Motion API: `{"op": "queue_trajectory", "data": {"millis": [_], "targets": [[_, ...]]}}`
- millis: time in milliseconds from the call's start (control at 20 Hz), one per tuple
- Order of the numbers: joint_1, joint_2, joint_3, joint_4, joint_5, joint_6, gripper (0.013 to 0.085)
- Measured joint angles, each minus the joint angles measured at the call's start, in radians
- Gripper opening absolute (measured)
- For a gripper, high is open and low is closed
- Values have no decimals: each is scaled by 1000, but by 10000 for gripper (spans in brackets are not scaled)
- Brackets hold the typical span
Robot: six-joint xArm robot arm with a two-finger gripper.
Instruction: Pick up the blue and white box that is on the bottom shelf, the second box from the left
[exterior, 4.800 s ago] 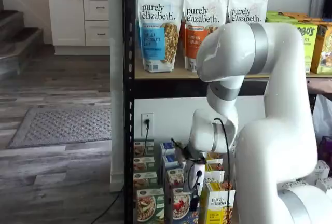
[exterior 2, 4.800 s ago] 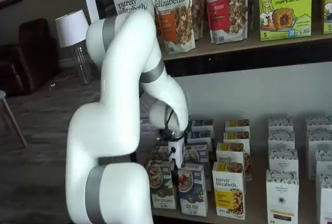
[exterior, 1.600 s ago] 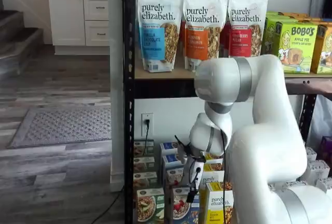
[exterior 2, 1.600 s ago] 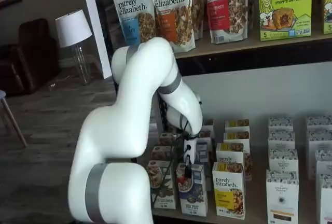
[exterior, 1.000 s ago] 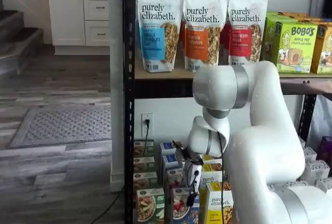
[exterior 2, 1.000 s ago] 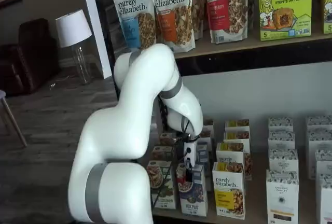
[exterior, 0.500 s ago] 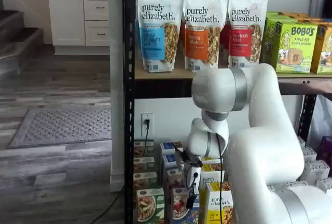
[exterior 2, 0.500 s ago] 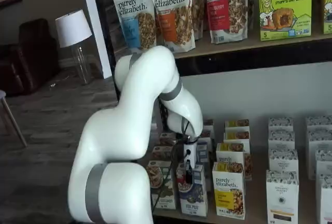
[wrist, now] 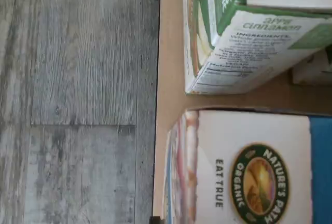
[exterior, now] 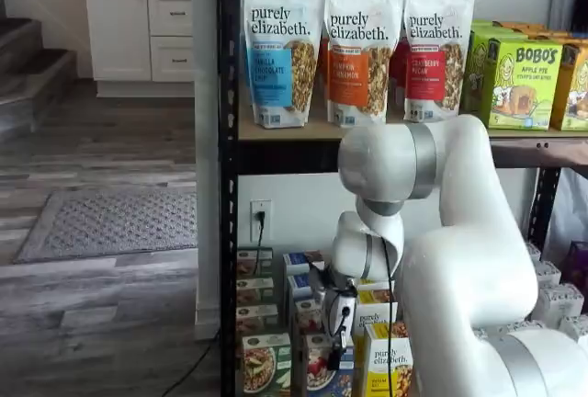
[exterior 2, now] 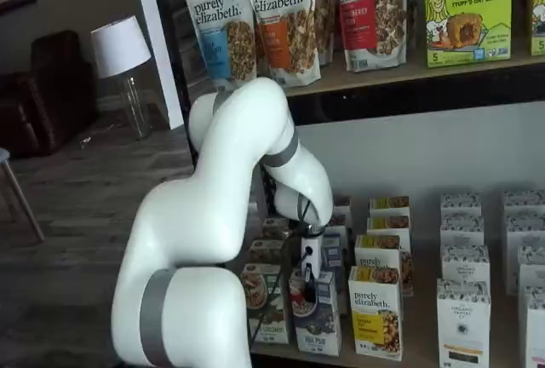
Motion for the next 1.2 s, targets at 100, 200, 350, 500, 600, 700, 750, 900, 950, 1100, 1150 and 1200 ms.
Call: {"op": "queue_trajectory", "data": {"millis": [100,200,350,500,600,700,750,900,950,1100,1150,1200], "targets": [[-1,-2,2,2,-1,-2,610],[-1,-4,6,-1,-5,0,610],[-1,-6,10,-18,-9,14,610],[-1,-9,15,-20,-13,15,610],[-2,-10,17,-20,-14,15,610],[-2,-12,19,-20,-16,14,610],[-2,-12,20,-21,-15,15,610],[-2,-13,22,-18,-16,12,610],[-2,-14,24,-14,-18,8,610],[-3,-15,25,-10,-16,4,570],[-3,-15,25,-9,-14,4,570],[-3,-15,25,-10,-13,4,530]]}}
